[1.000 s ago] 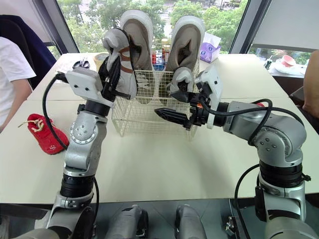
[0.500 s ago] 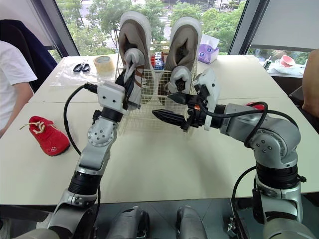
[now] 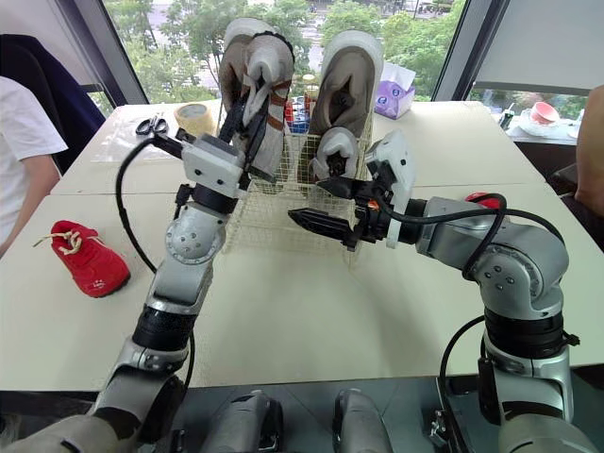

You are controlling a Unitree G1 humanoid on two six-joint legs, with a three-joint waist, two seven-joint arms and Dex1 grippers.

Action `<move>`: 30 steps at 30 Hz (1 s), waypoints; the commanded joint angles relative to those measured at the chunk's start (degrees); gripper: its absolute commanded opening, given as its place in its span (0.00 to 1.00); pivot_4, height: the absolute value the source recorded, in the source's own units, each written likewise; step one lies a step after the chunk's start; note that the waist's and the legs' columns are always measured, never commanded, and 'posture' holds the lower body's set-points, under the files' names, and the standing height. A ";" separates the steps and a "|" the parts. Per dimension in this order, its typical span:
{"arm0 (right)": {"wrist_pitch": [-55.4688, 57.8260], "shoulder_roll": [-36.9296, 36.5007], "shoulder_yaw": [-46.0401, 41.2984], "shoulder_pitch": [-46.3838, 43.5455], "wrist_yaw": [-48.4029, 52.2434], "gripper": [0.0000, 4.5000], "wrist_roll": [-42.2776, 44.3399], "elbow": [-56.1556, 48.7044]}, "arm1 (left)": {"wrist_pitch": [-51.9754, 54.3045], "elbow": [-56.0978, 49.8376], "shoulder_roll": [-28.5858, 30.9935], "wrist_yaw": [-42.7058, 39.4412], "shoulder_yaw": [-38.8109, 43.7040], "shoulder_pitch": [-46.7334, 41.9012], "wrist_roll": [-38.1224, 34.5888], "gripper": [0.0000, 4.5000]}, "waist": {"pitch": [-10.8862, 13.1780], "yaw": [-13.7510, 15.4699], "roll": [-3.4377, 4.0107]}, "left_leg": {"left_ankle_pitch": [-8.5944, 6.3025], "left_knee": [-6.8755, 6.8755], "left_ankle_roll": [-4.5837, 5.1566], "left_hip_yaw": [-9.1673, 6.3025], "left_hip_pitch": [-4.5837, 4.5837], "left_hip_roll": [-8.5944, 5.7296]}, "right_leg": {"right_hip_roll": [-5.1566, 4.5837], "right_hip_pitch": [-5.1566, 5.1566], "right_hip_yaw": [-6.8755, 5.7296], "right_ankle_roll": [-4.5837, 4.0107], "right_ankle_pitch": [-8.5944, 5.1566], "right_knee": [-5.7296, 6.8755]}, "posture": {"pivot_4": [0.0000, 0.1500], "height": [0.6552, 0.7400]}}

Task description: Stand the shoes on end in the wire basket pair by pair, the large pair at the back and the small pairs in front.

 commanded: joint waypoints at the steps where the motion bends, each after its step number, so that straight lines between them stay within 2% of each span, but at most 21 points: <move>1: -0.02 -0.51 -0.83 -0.84 -0.44 1.00 1.27 -1.64 | -10.25 13.21 0.05 4.16 0.20 -3.37 2.65 0.04 | 0.00 -0.06 -0.01 | 0.00 0.00 0.00 0.00 0.00 0.00 | 0.00 0.00 0.00 0.00 0.00 0.00 | 1.00 1.00; 7: 1.75 -2.04 -2.43 -0.61 -1.95 1.00 3.45 -3.13 | -17.34 29.52 -0.80 7.43 0.63 -5.91 2.53 0.04 | 0.00 0.05 -0.01 | -0.02 -0.01 0.04 0.00 -0.20 0.00 | -0.05 -0.16 -0.06 0.03 0.02 -0.02 | 1.00 1.00; 9: 1.88 -2.53 -2.69 -0.46 -2.43 1.00 3.85 -3.40 | -17.06 29.12 -1.37 5.73 1.19 -5.11 -0.09 0.04 | 0.00 0.10 -0.01 | -0.02 0.01 0.04 -0.04 -0.17 0.00 | -0.06 -0.09 -0.11 0.02 0.02 -0.02 | 1.00 1.00; 13: 1.69 -2.87 -2.92 -0.19 -3.04 1.00 4.28 -3.40 | -12.82 20.72 -1.59 1.86 1.74 -1.14 -4.52 0.04 | 0.00 -0.14 -0.01 | -0.02 0.02 0.03 -0.03 -0.16 0.00 | -0.11 -0.09 -0.10 0.01 0.01 -0.02 | 1.00 1.00; 14: 1.51 -2.86 -2.77 -0.10 -3.06 1.00 4.20 -3.34 | -11.22 17.92 -1.70 0.75 1.69 0.22 -5.64 0.26 | 0.01 -0.19 -0.01 | -0.02 0.01 0.03 -0.03 -0.18 0.01 | -0.10 -0.12 -0.10 0.01 0.01 -0.02 | 1.00 1.00; 17: 0.69 -2.42 -2.14 0.01 -3.04 1.00 3.53 -2.74 | -4.83 8.16 -1.63 -1.86 1.52 4.87 -7.56 0.55 | 0.01 -0.21 -0.01 | -0.02 -0.01 0.03 -0.04 -0.22 0.02 | -0.08 -0.17 -0.09 0.02 0.02 -0.01 | 1.00 1.00; 21: -0.41 -2.14 -1.36 0.18 -2.37 1.00 2.73 -1.80 | 6.22 -5.43 0.12 -5.85 1.15 10.03 -9.05 0.99 | 0.01 -0.18 -0.01 | -0.02 -0.01 0.04 -0.03 -0.21 0.02 | -0.07 -0.16 -0.09 0.01 0.02 -0.01 | 1.00 1.00; 27: -2.86 -1.24 -1.38 1.05 -1.42 1.00 1.42 -0.22 | 28.90 -27.20 6.04 -11.11 4.91 15.04 -15.25 0.99 | 0.02 -0.18 0.00 | -0.02 -0.01 0.04 -0.04 -0.22 0.02 | -0.06 -0.16 -0.08 0.00 0.00 -0.03 | 1.00 1.00; 30: -10.31 2.16 -2.33 3.04 -5.32 1.00 -4.62 -0.24 | 41.83 -34.83 9.16 -10.86 10.52 13.91 -20.33 0.99 | 0.02 -0.23 0.03 | -0.02 -0.01 0.03 -0.07 -0.22 0.05 | 0.00 -0.16 -0.08 0.00 0.00 -0.03 | 1.00 1.00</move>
